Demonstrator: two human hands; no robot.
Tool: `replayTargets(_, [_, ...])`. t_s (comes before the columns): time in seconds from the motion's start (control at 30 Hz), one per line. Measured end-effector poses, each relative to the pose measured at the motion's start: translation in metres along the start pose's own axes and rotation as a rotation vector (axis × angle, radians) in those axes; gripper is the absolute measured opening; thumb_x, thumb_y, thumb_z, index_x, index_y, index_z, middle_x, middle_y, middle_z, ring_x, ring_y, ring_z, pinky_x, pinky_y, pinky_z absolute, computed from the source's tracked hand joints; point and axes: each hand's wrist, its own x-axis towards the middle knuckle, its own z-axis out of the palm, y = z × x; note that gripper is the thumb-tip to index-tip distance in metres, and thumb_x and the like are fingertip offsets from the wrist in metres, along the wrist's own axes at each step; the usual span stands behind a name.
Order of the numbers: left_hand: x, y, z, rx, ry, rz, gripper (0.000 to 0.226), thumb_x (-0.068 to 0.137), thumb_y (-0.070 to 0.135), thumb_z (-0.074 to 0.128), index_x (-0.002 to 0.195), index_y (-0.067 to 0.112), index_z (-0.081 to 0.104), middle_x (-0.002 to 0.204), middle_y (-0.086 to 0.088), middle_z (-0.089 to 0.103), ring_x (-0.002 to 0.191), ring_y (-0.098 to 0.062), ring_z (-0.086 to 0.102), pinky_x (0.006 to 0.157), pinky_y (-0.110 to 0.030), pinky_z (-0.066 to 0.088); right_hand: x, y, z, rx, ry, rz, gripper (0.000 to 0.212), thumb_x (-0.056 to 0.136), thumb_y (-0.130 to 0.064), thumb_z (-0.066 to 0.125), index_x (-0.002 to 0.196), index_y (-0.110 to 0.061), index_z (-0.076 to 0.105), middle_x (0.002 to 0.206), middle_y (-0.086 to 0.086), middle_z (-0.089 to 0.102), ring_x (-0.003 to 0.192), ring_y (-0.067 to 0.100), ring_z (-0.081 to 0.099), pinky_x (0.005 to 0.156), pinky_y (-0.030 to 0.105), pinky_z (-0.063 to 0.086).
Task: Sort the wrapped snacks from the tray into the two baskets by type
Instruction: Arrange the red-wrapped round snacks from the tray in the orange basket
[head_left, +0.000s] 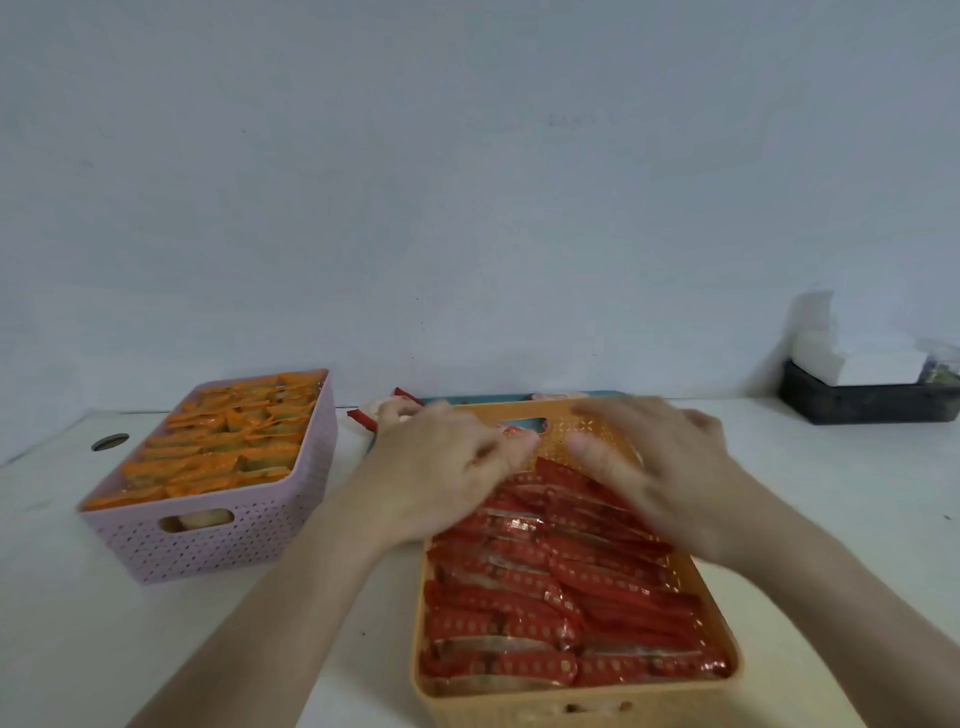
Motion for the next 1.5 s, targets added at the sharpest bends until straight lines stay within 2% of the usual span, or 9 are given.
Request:
replayTargets(0.17, [0.027, -0.038, -0.020, -0.549, 0.604, -0.303, 0.021, 0.095, 0.025, 0.048, 0.091, 0.028, 0.068, 0.089, 0.016, 0.067, 0.089, 0.002, 0.060, 0.074, -0.013, 0.041, 0.051, 0.040, -0.025, 0.481, 0.223, 0.306, 0.028, 0.095, -0.033, 0.052, 0.121, -0.027, 0.059, 0.114, -0.003, 0.064, 0.101, 0.010, 0.057, 0.082, 0.025, 0.041])
replayTargets(0.4, [0.090, -0.101, 0.054, -0.492, -0.064, -0.500, 0.027, 0.089, 0.034, 0.062, 0.114, 0.023, 0.065, 0.115, 0.004, 0.063, 0.112, -0.019, 0.058, 0.096, -0.035, 0.045, 0.103, 0.098, 0.023, 0.145, -0.398, 0.498, 0.073, 0.085, -0.042, 0.066, 0.146, -0.024, 0.030, 0.137, 0.009, 0.052, 0.107, 0.021, 0.058, 0.083, 0.029, 0.043])
replayTargets(0.57, [0.115, -0.107, 0.080, -0.310, -0.378, -0.503, 0.042, 0.095, 0.042, 0.050, 0.134, 0.028, 0.042, 0.124, -0.003, 0.053, 0.116, -0.029, 0.052, 0.101, -0.046, 0.042, 0.126, 0.115, 0.056, -0.041, -0.503, 0.372, 0.094, 0.067, -0.056, 0.067, 0.145, -0.025, 0.027, 0.131, 0.001, 0.054, 0.108, 0.019, 0.058, 0.093, 0.040, 0.050])
replayTargets(0.7, [0.120, -0.110, 0.085, -0.181, -0.272, -0.505, 0.074, 0.083, 0.051, 0.064, 0.145, 0.029, 0.029, 0.135, -0.009, 0.055, 0.117, -0.028, 0.055, 0.096, -0.046, 0.047, 0.128, 0.111, 0.052, 0.041, -0.441, 0.371, 0.066, 0.081, -0.030, 0.072, 0.136, -0.017, 0.040, 0.108, -0.002, 0.060, 0.094, 0.017, 0.058, 0.075, 0.025, 0.048])
replayTargets(0.87, [0.111, -0.108, 0.079, -0.502, -0.049, -0.581, 0.067, 0.083, 0.036, 0.070, 0.141, 0.025, 0.037, 0.128, -0.006, 0.057, 0.109, -0.026, 0.059, 0.092, -0.042, 0.050, 0.125, 0.116, 0.037, 0.189, -0.184, 0.448, 0.058, 0.075, -0.029, 0.076, 0.124, -0.025, 0.046, 0.090, 0.003, 0.064, 0.069, 0.016, 0.064, 0.048, 0.026, 0.049])
replayTargets(1.03, [0.081, -0.082, 0.021, -0.968, 0.374, -0.571, 0.034, 0.083, 0.035, 0.063, 0.111, 0.017, 0.062, 0.104, -0.004, 0.071, 0.092, -0.023, 0.068, 0.085, -0.043, 0.053, 0.108, 0.086, -0.010, 0.283, 0.337, 0.144, 0.057, 0.077, -0.002, 0.065, 0.126, -0.017, 0.041, 0.085, 0.000, 0.050, 0.083, 0.022, 0.056, 0.058, 0.019, 0.042])
replayTargets(1.13, [0.069, -0.062, -0.005, -1.193, 0.401, -0.469, 0.010, 0.090, 0.020, 0.058, 0.088, 0.019, 0.068, 0.082, 0.000, 0.076, 0.079, -0.015, 0.072, 0.082, -0.038, 0.053, 0.102, 0.060, -0.035, 0.561, 0.281, 0.123, 0.060, 0.079, 0.003, 0.065, 0.125, -0.025, 0.038, 0.094, 0.000, 0.050, 0.079, 0.017, 0.056, 0.048, 0.018, 0.046])
replayTargets(1.37, [0.025, -0.029, -0.014, -0.590, 0.157, -0.145, 0.032, 0.076, 0.013, 0.075, 0.095, 0.035, 0.062, 0.079, 0.020, 0.070, 0.073, 0.004, 0.065, 0.060, -0.009, 0.047, 0.078, 0.016, -0.020, 0.116, -0.122, -0.127, 0.060, 0.083, -0.020, 0.065, 0.133, -0.035, 0.035, 0.088, -0.006, 0.064, 0.085, 0.011, 0.061, 0.072, 0.023, 0.046])
replayTargets(1.5, [0.012, -0.020, -0.011, -0.313, -0.109, -0.104, 0.031, 0.082, 0.040, 0.069, 0.111, 0.043, 0.060, 0.106, 0.023, 0.063, 0.100, 0.007, 0.057, 0.081, -0.012, 0.044, 0.064, 0.009, -0.004, -0.050, -0.408, -0.115, 0.056, 0.095, -0.038, 0.051, 0.141, -0.042, 0.020, 0.122, -0.008, 0.064, 0.102, 0.014, 0.058, 0.089, 0.034, 0.048])
